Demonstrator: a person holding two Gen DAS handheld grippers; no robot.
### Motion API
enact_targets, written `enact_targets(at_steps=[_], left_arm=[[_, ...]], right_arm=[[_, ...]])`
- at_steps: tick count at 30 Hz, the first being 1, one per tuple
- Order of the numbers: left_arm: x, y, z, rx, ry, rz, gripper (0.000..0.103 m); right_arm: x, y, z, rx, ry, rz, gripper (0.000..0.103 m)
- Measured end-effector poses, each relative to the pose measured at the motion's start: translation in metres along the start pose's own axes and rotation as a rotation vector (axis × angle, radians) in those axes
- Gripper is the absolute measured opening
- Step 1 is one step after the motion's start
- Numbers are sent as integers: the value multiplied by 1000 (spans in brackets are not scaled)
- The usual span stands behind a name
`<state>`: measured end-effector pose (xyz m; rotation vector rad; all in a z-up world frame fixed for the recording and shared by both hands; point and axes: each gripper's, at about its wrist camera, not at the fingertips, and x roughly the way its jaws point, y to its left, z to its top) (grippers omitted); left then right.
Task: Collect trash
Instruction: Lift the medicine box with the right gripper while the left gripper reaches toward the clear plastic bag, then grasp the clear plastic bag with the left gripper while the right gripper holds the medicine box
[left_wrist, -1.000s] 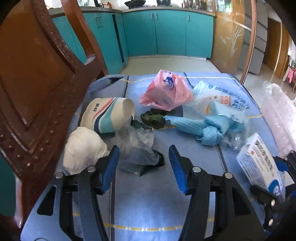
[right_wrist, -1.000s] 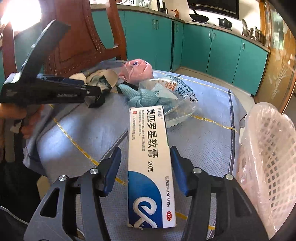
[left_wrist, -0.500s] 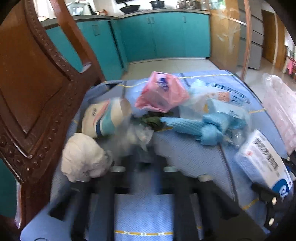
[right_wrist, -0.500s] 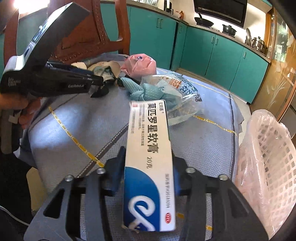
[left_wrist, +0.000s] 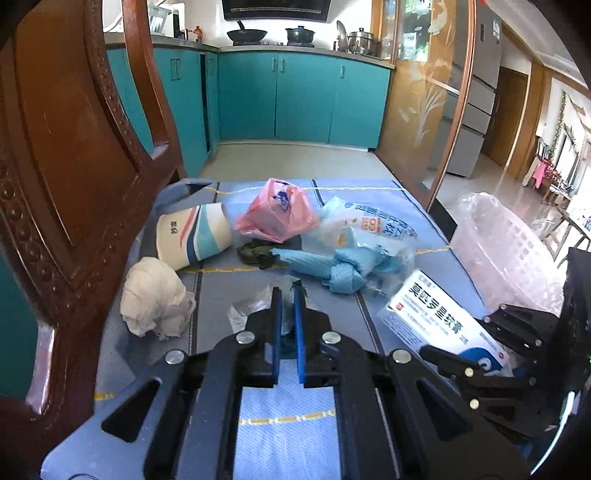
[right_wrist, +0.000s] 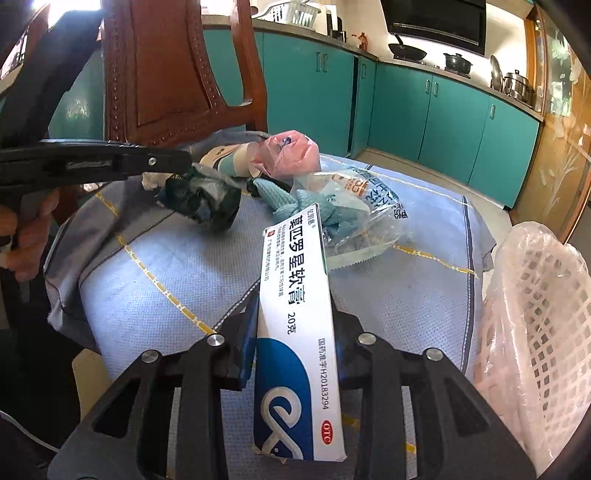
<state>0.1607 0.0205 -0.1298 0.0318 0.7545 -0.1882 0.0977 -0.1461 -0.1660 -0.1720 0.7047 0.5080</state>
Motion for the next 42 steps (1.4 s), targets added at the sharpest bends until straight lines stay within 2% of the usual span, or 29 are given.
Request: enact_targets(at_steps=[2, 3, 4, 6, 7, 10, 14, 16, 17, 24, 35, 42], left_arm=[[7, -1, -2, 29, 12, 33, 12], [9, -3, -4, 42, 18, 54, 24], [14, -6, -5, 56, 35, 78, 42], [18, -9, -9, 69, 48, 84, 58], [21, -11, -10, 75, 53, 80, 63], [33, -18, -11, 107, 79, 99, 70], [46, -25, -15, 156, 109, 118, 68], [47, -27, -16, 182, 102, 154, 47], [46, -26, -16, 188, 98, 169, 43], [36, -19, -19, 139, 77, 150, 37], [-13, -22, -16, 124, -61, 180, 36], [-25, -13, -18, 79, -88, 167, 36]], right_arm=[[0, 0, 0, 3, 3, -6, 33], [0, -1, 0, 3, 5, -7, 33], [0, -1, -1, 4, 7, -8, 33], [2, -1, -2, 4, 18, -11, 33], [2, -1, -2, 4, 22, -14, 33], [5, -1, -2, 4, 34, -17, 33], [7, 0, -3, -2, 44, -22, 33], [8, 1, -3, -5, 46, -19, 33], [8, 2, -3, -6, 47, -19, 33], [9, 5, -4, -16, 48, -22, 33], [-1, 11, -9, -6, -1, -1, 33], [-13, 9, -11, 48, -54, 0, 33]])
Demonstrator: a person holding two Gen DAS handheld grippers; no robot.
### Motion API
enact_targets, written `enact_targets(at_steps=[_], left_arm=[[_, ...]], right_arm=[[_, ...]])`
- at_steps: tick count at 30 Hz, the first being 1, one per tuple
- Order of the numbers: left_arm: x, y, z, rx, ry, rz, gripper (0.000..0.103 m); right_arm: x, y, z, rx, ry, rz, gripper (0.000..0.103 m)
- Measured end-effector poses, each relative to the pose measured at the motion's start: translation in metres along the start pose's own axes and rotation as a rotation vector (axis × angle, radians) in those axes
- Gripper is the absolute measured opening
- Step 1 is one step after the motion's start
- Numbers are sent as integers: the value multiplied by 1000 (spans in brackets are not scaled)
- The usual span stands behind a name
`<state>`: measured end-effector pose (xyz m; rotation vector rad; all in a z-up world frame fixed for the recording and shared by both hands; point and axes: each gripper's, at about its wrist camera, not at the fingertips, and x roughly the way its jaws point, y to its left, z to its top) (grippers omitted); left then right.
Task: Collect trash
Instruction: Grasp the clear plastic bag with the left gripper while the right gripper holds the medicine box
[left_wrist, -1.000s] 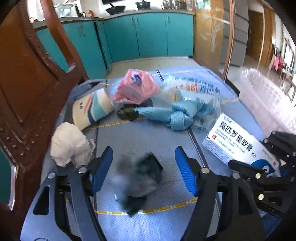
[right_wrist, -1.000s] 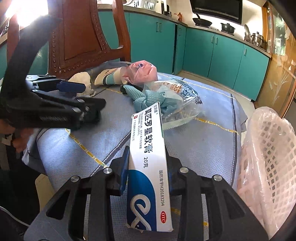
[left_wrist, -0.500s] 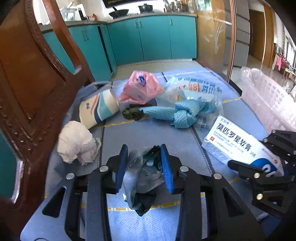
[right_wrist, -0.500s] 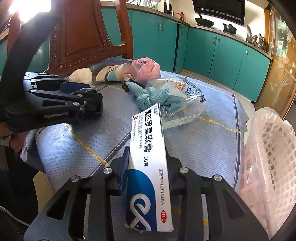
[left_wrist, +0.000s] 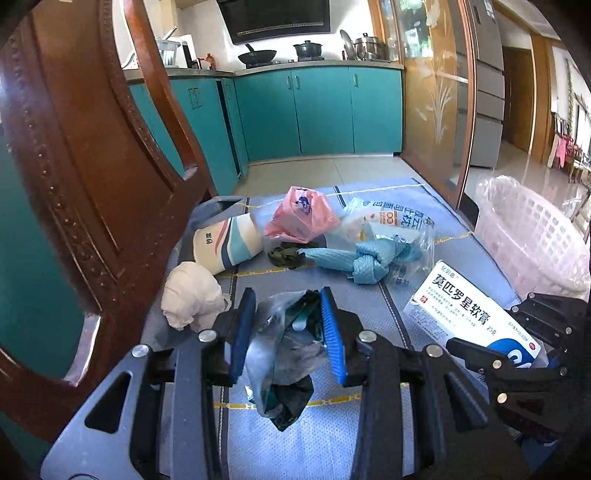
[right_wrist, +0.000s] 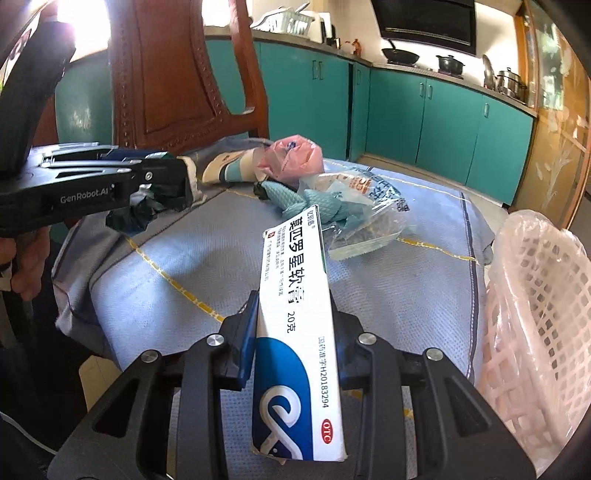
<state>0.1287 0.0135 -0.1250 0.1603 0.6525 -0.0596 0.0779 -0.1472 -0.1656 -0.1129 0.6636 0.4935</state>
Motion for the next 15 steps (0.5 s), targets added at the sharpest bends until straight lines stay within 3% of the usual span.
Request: enact_targets(at_steps=[15], left_arm=[[-6, 4, -2, -13, -10, -1, 36]], right_arm=[[-2, 0, -2, 19, -15, -22, 33]])
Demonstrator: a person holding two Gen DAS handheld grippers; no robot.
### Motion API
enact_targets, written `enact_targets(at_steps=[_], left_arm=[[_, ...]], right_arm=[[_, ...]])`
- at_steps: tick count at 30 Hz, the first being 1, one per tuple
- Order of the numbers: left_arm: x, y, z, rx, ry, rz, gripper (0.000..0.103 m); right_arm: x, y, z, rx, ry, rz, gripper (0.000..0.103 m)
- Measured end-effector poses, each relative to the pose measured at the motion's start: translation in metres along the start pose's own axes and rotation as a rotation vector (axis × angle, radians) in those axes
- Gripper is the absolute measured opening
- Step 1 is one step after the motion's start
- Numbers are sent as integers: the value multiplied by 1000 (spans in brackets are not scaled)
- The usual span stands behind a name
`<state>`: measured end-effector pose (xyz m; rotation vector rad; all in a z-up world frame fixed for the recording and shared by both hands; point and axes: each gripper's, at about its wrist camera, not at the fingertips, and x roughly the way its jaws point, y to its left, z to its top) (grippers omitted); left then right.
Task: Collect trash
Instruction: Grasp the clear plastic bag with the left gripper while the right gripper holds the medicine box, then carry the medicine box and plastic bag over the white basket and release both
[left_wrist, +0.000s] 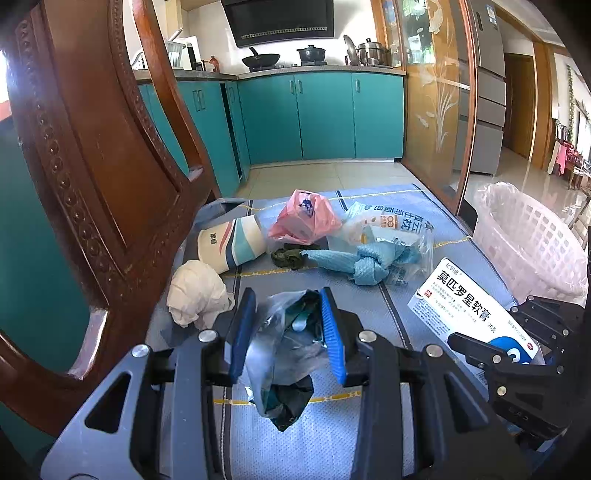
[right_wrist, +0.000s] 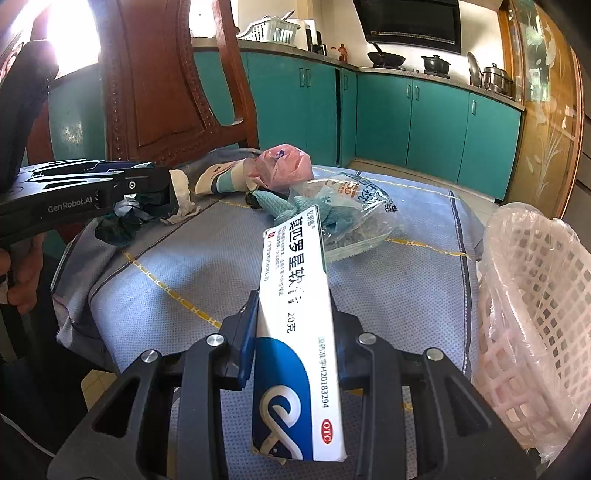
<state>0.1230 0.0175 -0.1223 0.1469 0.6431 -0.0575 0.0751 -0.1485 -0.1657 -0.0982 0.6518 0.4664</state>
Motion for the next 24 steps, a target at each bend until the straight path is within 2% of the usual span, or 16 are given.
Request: enact_targets(at_steps=[8, 12, 16, 21, 24], left_arm=[[1, -2, -1, -1, 1, 1, 36], [-4, -2, 2, -5, -17, -1, 36], [-11, -2, 11, -12, -35, -28, 36], [-17, -14, 38, -19, -59, -140, 36], [-15, -35, 59, -6, -72, -233, 36]], right_arm=[[-4, -1, 1, 3, -14, -15, 33], [-18, -8, 6, 25, -71, -28, 33], [-49, -29, 17, 80, -172, -62, 33], [-94, -85, 29, 168, -282, -186, 33], [-114, -125, 25, 238, -310, -290, 33]])
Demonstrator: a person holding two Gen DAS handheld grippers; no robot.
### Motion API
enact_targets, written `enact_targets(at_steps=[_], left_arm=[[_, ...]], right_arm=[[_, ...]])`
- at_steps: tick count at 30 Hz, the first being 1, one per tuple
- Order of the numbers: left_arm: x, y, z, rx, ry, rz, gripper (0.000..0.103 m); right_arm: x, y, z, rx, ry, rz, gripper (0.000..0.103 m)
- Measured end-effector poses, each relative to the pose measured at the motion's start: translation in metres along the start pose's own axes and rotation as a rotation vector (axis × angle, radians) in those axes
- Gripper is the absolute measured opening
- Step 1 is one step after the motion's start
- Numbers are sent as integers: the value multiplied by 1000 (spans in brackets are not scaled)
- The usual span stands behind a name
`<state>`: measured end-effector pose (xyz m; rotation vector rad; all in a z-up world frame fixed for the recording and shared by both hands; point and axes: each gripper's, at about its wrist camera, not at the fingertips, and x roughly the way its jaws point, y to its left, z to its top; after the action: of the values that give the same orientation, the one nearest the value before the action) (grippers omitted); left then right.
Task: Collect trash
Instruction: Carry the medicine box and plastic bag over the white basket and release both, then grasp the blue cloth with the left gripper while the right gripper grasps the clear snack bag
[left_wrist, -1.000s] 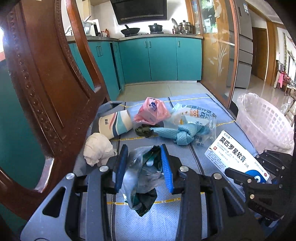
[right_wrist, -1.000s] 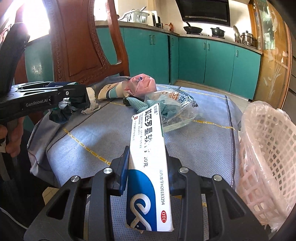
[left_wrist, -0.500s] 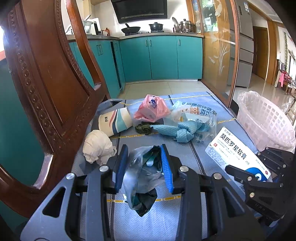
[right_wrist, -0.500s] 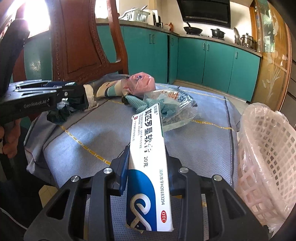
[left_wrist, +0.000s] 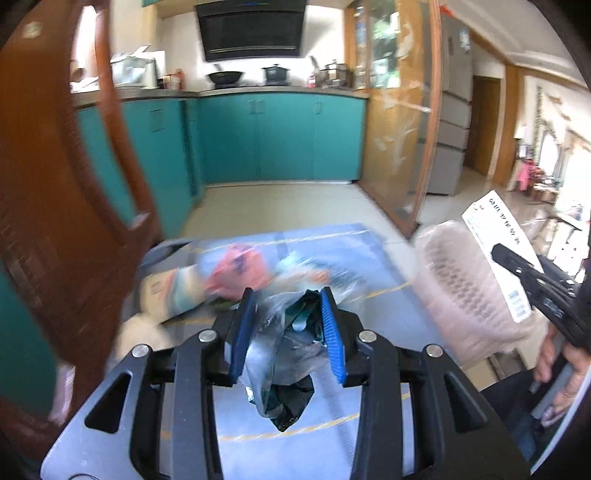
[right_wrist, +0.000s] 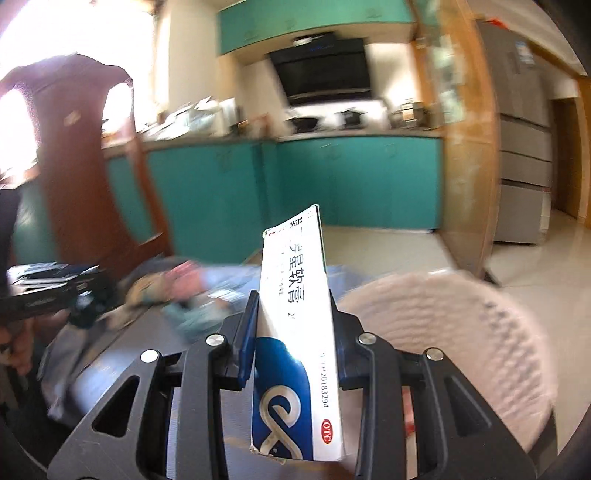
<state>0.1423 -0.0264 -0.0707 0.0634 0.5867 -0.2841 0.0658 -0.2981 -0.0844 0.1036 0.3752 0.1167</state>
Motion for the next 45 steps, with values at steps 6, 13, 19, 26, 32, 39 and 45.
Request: enact_targets(at_steps=[6, 13, 19, 26, 32, 39, 45], left_arm=[[29, -63, 28, 58, 1, -194, 36], [81, -145, 36, 124, 77, -411, 38], [101, -169, 31, 136, 101, -403, 70], [79, -99, 20, 101, 57, -57, 72], [40, -11, -1, 27, 58, 250, 58], [2, 42, -10, -42, 68, 316, 51], [-1, 55, -17, -69, 87, 290, 51]], right_arm=[[8, -48, -14, 86, 60, -185, 33], [7, -88, -25, 219, 98, -239, 36], [2, -97, -30, 283, 88, -254, 61], [4, -72, -25, 177, 66, -191, 62], [44, 6, -14, 53, 144, 84, 62], [119, 121, 1, -184, 297, 256, 56], [191, 121, -5, -120, 442, 171, 55]])
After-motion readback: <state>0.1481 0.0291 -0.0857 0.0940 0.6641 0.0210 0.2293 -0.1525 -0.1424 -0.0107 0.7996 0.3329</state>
